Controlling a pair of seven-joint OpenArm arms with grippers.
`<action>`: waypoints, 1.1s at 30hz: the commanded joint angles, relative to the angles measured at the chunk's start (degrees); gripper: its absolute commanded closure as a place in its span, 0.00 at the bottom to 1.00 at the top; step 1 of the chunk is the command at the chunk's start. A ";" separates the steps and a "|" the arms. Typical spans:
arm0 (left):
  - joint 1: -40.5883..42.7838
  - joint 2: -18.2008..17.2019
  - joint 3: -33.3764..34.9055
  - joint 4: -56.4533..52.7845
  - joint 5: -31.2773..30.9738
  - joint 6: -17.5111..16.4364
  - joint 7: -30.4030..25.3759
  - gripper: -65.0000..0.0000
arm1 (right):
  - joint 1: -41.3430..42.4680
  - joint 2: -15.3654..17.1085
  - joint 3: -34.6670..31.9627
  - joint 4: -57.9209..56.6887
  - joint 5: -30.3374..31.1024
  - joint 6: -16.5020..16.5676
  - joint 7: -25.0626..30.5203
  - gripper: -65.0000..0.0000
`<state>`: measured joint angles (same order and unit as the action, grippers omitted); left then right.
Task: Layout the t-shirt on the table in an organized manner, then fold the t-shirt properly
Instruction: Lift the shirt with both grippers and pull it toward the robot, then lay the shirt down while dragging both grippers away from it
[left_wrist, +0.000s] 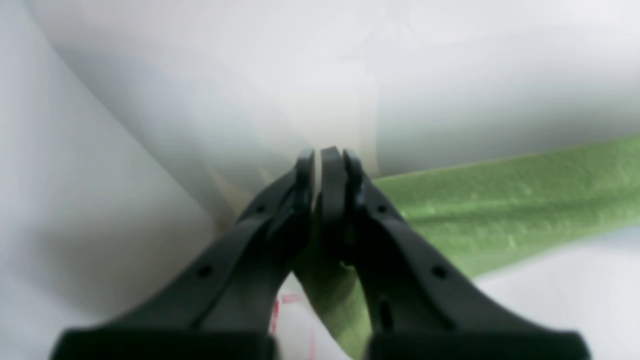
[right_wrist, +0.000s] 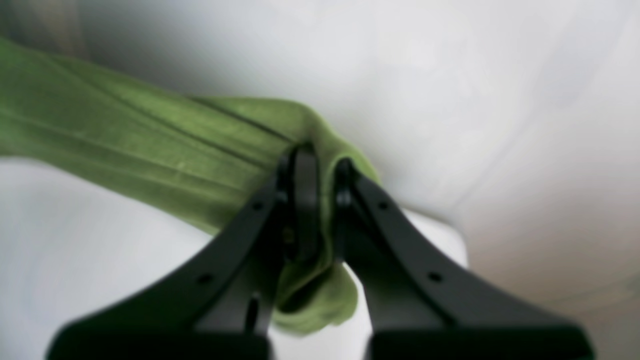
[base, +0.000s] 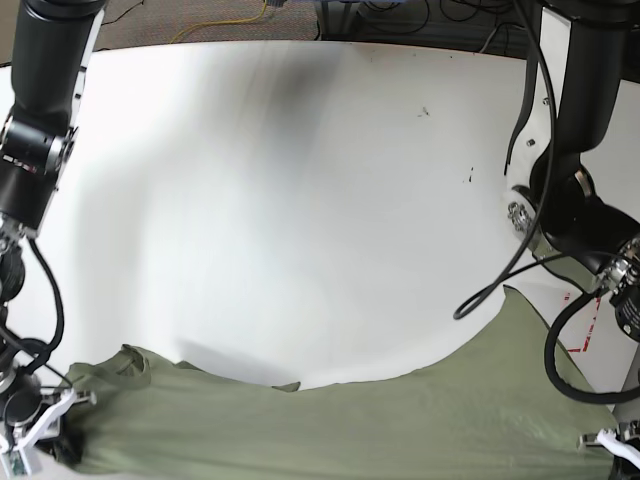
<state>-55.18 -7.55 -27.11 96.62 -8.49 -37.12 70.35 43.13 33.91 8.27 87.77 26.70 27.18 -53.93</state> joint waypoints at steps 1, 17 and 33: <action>1.60 -1.02 -0.10 2.68 -0.61 0.42 -1.29 1.00 | -3.88 1.30 3.64 3.44 -1.69 -1.03 0.96 1.00; 28.94 -1.02 -0.97 14.28 -1.84 0.07 -1.29 1.00 | -33.24 -7.05 14.10 13.82 -2.04 -0.50 1.23 1.00; 49.07 -0.67 -10.21 14.37 -1.84 -2.88 -1.29 1.00 | -46.78 -12.06 18.58 15.49 -2.13 2.67 1.32 1.00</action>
<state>-6.52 -7.09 -36.36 109.89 -11.44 -40.29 70.04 -3.73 20.49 25.91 102.10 25.74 30.68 -53.82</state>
